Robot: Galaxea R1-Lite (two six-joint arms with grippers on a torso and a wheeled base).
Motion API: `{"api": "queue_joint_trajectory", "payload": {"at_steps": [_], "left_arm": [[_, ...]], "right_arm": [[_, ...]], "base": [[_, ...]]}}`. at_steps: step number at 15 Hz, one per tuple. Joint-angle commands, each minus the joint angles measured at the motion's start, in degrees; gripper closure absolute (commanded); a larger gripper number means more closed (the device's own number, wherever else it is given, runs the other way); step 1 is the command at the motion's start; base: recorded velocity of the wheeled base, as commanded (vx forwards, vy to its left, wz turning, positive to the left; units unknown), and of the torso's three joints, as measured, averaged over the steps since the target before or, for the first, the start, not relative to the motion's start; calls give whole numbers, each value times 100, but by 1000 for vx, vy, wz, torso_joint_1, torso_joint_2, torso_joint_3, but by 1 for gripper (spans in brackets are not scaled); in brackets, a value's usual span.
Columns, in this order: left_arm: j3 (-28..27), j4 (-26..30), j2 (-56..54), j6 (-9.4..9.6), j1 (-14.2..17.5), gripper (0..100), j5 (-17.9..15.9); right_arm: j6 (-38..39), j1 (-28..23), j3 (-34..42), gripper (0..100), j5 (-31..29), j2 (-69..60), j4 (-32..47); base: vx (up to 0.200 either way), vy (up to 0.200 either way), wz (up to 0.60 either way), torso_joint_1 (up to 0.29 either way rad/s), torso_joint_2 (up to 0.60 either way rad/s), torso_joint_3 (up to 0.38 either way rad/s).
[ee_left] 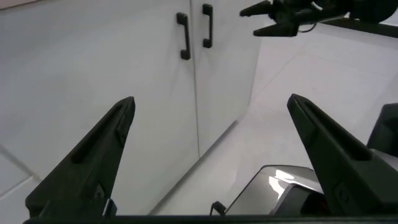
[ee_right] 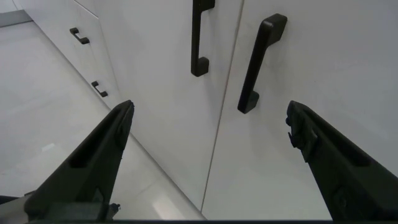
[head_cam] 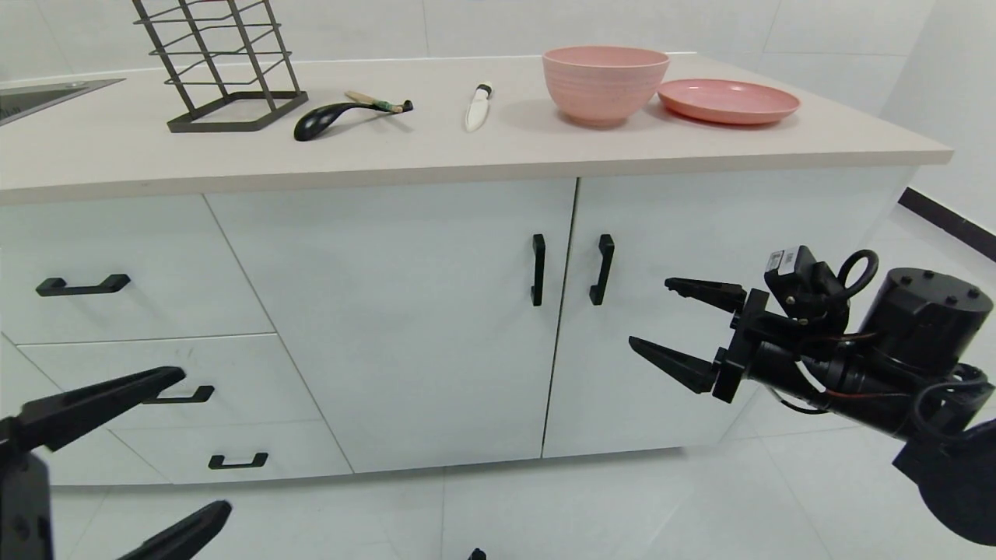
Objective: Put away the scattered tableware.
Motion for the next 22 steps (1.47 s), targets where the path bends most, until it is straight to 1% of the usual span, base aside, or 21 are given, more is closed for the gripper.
{"api": "queue_joint_trajectory", "payload": {"at_steps": [1,2,4,5,7,8,9,10,11,12,13,14,15,16,17,21,22], "left_arm": [[16,-811,1507,107,-250,0,-132],[-1,-1005,1718,98,-250,0,-150],[-1,-1216,2105,116,-277,0,-159],[-37,-1330,2298,116,-391,0,-176],[-54,-1620,2623,116,-663,0,-299],[-54,-1936,2869,125,-795,0,-343],[-72,-2472,3309,133,-1085,0,-343],[-81,-2683,3476,133,-1182,0,-343],[-195,-3158,3880,133,-1490,0,-466],[-283,-3272,3994,142,-1674,0,-756],[-371,-3299,4065,160,-1753,0,-941],[-590,-3307,4232,177,-1824,0,-1002],[-740,-3307,4337,213,-1824,0,-1002],[-1065,-3307,4601,213,-1806,0,-1002],[-1267,-3307,4794,213,-1797,0,-1002],[-1812,-3299,5453,204,-1859,0,-994],[-2084,-3307,5796,213,-1911,0,-994]], "right_arm": [[-1,25,-64,0,5,63,-19],[-1,25,-116,0,58,99,-28],[-1,25,-169,0,119,160,-37],[-10,25,-169,0,119,178,-37],[-10,25,-178,0,154,195,-46],[-18,25,-204,0,154,195,-46],[-27,25,-310,0,154,195,-46],[-45,25,-362,0,163,213,-46],[-54,25,-468,0,189,292,-46],[-62,25,-521,0,304,345,-63],[-80,25,-547,0,383,406,-125],[-89,25,-565,0,479,494,-143],[-98,25,-591,0,515,556,-160],[-185,34,-661,0,585,661,-160],[-203,34,-758,0,603,705,-160],[-203,34,-714,0,603,670,-151],[-203,16,-732,0,603,679,-151]], "base": [[0,0,0,0,0,0],[0,0,0,0,0,0],[0,0,0,0,0,0],[0,0,0,0,0,0],[0,0,0,0,0,0],[0,0,0,0,0,0],[0,0,0,0,0,0],[0,0,0,0,0,0],[0,0,0,0,0,0],[0,0,0,0,0,0],[0,0,0,0,0,0],[0,0,0,0,0,0],[0,0,0,0,0,0],[0,0,0,0,0,0],[0,0,0,0,0,0],[0,0,0,0,0,0],[0,0,0,0,0,0]]}}
